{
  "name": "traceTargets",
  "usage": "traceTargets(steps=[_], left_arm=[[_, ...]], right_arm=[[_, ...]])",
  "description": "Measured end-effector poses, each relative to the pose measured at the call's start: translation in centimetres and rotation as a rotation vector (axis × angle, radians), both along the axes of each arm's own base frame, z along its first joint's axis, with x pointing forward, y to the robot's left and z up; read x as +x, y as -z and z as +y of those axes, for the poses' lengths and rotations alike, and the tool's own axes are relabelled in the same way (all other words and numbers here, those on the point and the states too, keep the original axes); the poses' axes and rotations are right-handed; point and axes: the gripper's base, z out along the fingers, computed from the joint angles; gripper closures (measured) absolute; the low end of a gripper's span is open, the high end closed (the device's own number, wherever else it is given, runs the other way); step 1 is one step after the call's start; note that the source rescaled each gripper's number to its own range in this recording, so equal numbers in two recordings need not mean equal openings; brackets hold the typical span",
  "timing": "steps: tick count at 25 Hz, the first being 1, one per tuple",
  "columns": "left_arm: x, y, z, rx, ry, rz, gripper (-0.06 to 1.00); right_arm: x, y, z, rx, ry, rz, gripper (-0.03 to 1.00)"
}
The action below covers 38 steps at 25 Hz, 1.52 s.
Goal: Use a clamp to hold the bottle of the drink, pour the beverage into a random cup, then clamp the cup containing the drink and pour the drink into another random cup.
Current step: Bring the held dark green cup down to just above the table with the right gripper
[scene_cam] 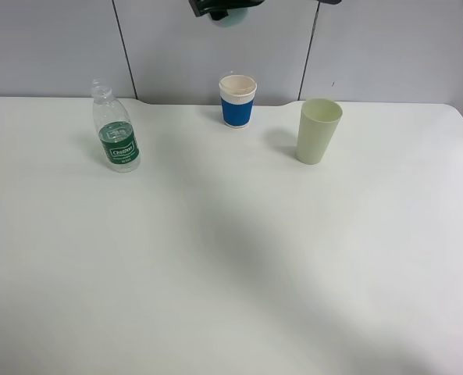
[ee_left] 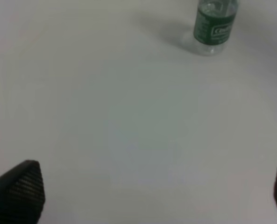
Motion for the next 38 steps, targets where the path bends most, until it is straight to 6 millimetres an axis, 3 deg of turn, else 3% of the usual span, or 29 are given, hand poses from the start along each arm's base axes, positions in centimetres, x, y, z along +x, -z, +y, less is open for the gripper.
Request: traceTargets(steps=[5, 9, 13, 19, 26, 38], left_arm=[[0.0, 0.0, 0.0, 0.0, 0.0, 0.0, -0.06], [0.0, 0.0, 0.0, 0.0, 0.0, 0.0, -0.06], [0.0, 0.0, 0.0, 0.0, 0.0, 0.0, -0.06], [0.0, 0.0, 0.0, 0.0, 0.0, 0.0, -0.06], [0.0, 0.0, 0.0, 0.0, 0.0, 0.0, -0.06], [0.0, 0.0, 0.0, 0.0, 0.0, 0.0, -0.06]], right_arm=[[-3.8, -0.5, 1.8, 0.142, -0.187, -0.054, 0.97], [-6.0, 0.4, 2.1, 0.284, -0.218, 0.013, 0.97], [-7.1, 3.5, 1.8, 0.302, -0.204, 0.093, 0.97], [-9.2, 8.5, 0.4, 0.183, -0.241, 0.111, 0.97], [-11.2, 11.8, -1.4, 0.152, -0.237, 0.051, 0.97], [-10.9, 19.3, -1.2, 0.154, -0.222, 0.098, 0.97]])
